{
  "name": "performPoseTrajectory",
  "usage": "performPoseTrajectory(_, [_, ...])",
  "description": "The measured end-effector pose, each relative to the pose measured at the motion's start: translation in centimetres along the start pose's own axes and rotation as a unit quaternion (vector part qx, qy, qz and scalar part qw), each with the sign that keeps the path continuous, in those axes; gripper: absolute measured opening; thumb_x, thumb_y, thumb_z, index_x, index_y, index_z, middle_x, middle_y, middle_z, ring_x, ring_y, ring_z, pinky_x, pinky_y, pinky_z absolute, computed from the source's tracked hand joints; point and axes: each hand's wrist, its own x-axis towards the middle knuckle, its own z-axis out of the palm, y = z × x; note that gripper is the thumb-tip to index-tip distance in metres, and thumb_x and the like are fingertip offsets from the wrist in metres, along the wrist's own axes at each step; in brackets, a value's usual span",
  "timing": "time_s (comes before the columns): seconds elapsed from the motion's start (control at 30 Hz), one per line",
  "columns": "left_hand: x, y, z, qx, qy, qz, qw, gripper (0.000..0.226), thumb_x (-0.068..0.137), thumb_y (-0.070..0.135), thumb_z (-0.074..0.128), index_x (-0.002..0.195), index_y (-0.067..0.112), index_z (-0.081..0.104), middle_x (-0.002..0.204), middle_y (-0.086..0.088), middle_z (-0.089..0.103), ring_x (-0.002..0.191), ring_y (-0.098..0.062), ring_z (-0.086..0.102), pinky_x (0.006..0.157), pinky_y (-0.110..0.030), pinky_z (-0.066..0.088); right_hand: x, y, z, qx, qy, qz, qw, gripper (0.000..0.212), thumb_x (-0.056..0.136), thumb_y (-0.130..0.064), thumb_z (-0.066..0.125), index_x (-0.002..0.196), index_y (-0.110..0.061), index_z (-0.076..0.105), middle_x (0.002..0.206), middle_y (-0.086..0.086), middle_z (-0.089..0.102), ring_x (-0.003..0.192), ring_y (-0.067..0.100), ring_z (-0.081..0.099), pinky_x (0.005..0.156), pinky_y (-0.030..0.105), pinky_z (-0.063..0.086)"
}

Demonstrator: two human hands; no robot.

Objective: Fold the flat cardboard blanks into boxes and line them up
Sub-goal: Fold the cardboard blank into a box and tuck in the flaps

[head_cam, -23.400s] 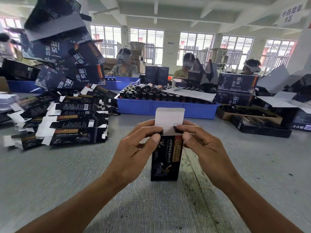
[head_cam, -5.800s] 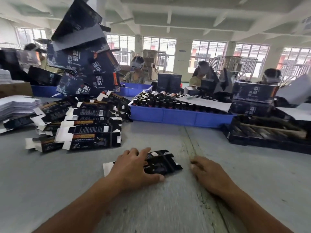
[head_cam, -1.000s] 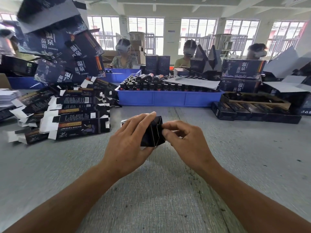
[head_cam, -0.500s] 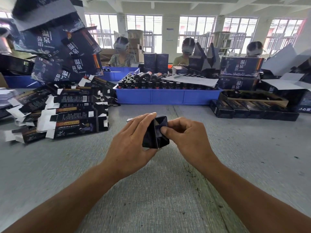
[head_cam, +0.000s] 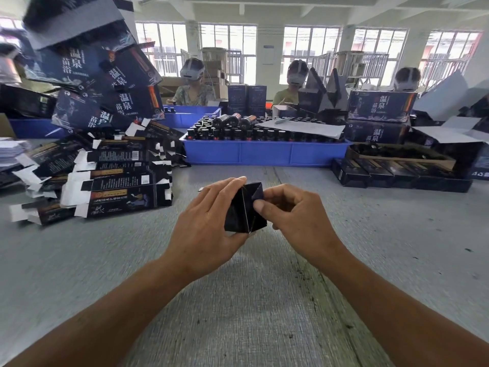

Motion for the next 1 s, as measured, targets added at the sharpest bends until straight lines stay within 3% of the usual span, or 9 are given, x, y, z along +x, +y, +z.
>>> performPoseTrajectory(0.2, [-0.1, -0.4, 0.6, 0.016, -0.035, 0.085, 0.996, 0.085, 0.081, 0.025, 0.08, 0.152, 0.013, 0.036, 0.155, -0.004, 0.043, 0.148, -0.021, 0.033, 0.117, -0.046, 0.036, -0.4, 0.3, 0.5, -0.032, -0.049, 0.003, 0.998, 0.064, 0.084, -0.051, 0.074, 0.14, -0.039, 0.046, 0.117, -0.011, 0.063, 0.095, -0.001, 0.067, 0.073, 0.014, 0.056])
performPoseTrajectory(0.33, [-0.2, -0.5, 0.8, 0.053, -0.02, 0.09, 0.994, 0.088, 0.078, 0.01, 0.077, 0.154, 0.012, 0.034, 0.163, -0.009, 0.029, 0.153, -0.027, 0.021, 0.119, -0.054, 0.029, 0.1, 0.5, 0.5, 0.016, -0.001, 0.07, 0.997, 0.062, 0.079, -0.035, 0.071, 0.137, -0.031, 0.048, 0.109, -0.004, 0.067, 0.087, 0.007, 0.07, 0.065, 0.017, 0.055])
performPoseTrajectory(0.47, [0.1, -0.6, 0.3, -0.026, 0.037, -0.085, 0.995, 0.074, 0.091, 0.022, 0.071, 0.154, 0.016, 0.033, 0.161, -0.006, 0.03, 0.147, -0.022, 0.032, 0.115, -0.045, 0.032, 0.8, 1.3, -0.4, 0.076, -0.024, 0.149, 0.986, 0.05, 0.07, -0.018, 0.075, 0.118, -0.022, 0.06, 0.1, 0.002, 0.07, 0.091, 0.017, 0.07, 0.071, 0.028, 0.059])
performPoseTrajectory(0.53, [0.5, -0.5, -0.3, -0.182, 0.025, -0.22, 0.958, 0.072, 0.093, 0.046, 0.061, 0.155, 0.028, 0.029, 0.154, 0.005, 0.039, 0.134, -0.007, 0.045, 0.106, -0.034, 0.041, 0.9, 1.7, -0.4, 0.08, -0.063, 0.169, 0.98, 0.04, 0.072, -0.009, 0.078, 0.107, -0.021, 0.064, 0.097, 0.002, 0.073, 0.09, 0.018, 0.071, 0.076, 0.033, 0.058])
performPoseTrajectory(0.6, [0.9, -0.5, -0.5, -0.358, 0.02, -0.283, 0.89, 0.064, 0.094, 0.046, 0.058, 0.152, 0.034, 0.033, 0.14, 0.006, 0.056, 0.122, -0.004, 0.058, 0.097, -0.03, 0.052, 0.8, 1.8, -0.3, 0.045, -0.109, 0.161, 0.98, 0.039, 0.072, -0.011, 0.081, 0.105, -0.023, 0.065, 0.093, -0.005, 0.076, 0.086, 0.009, 0.072, 0.073, 0.026, 0.057])
performPoseTrajectory(0.7, [1.3, -0.6, -0.8, -0.437, 0.038, -0.271, 0.857, 0.044, 0.102, 0.023, 0.055, 0.144, 0.03, 0.046, 0.119, 0.005, 0.071, 0.11, -0.011, 0.068, 0.08, -0.021, 0.058, 0.4, 1.9, -0.1, 0.007, -0.16, 0.141, 0.977, 0.035, 0.075, -0.019, 0.082, 0.104, -0.029, 0.064, 0.095, -0.019, 0.074, 0.088, -0.003, 0.07, 0.077, 0.02, 0.052])
performPoseTrajectory(0.77, [1.3, -0.6, -1.0, -0.44, 0.048, -0.281, 0.852, 0.048, 0.098, 0.022, 0.062, 0.143, 0.032, 0.046, 0.112, 0.01, 0.073, 0.102, -0.008, 0.07, 0.074, -0.017, 0.057, 0.4, 1.8, -0.1, 0.027, -0.155, 0.128, 0.979, 0.033, 0.082, -0.025, 0.08, 0.109, -0.032, 0.062, 0.101, -0.018, 0.074, 0.093, -0.005, 0.069, 0.083, 0.023, 0.055])
performPoseTrajectory(0.9, [1.2, -0.2, -1.0, -0.449, 0.038, -0.285, 0.846, 0.062, 0.086, 0.02, 0.077, 0.137, 0.034, 0.046, 0.112, 0.003, 0.071, 0.095, -0.01, 0.072, 0.07, -0.02, 0.058, 0.8, 1.4, -0.7, 0.083, -0.032, 0.052, 0.995, 0.041, 0.087, -0.035, 0.076, 0.123, -0.033, 0.058, 0.111, -0.019, 0.071, 0.103, -0.006, 0.066, 0.079, 0.012, 0.055])
performPoseTrajectory(1.0, [1.2, 0.2, -1.0, -0.435, 0.033, -0.265, 0.86, 0.061, 0.082, 0.019, 0.082, 0.129, 0.038, 0.047, 0.111, 0.007, 0.07, 0.095, -0.01, 0.071, 0.074, -0.023, 0.059, 1.3, 1.3, -1.1, 0.126, 0.003, 0.029, 0.992, 0.032, 0.089, -0.027, 0.074, 0.118, -0.032, 0.061, 0.115, -0.019, 0.071, 0.107, 0.002, 0.068, 0.087, 0.024, 0.058])
